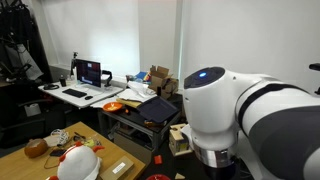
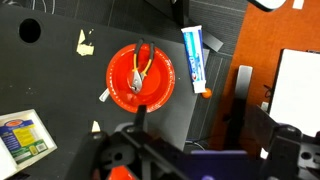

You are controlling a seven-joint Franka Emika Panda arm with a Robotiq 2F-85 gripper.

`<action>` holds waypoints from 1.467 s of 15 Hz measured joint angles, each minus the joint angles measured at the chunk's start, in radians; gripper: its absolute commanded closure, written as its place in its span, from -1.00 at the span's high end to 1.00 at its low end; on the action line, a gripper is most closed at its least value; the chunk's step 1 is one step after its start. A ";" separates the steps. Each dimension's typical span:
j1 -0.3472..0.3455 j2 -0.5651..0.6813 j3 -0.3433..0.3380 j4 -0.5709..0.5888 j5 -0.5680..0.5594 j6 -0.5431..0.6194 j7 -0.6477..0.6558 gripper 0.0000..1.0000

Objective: Put the blue tube on the red bowl at the back

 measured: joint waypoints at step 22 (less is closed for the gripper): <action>0.074 0.304 -0.085 0.022 -0.017 0.219 -0.010 1.00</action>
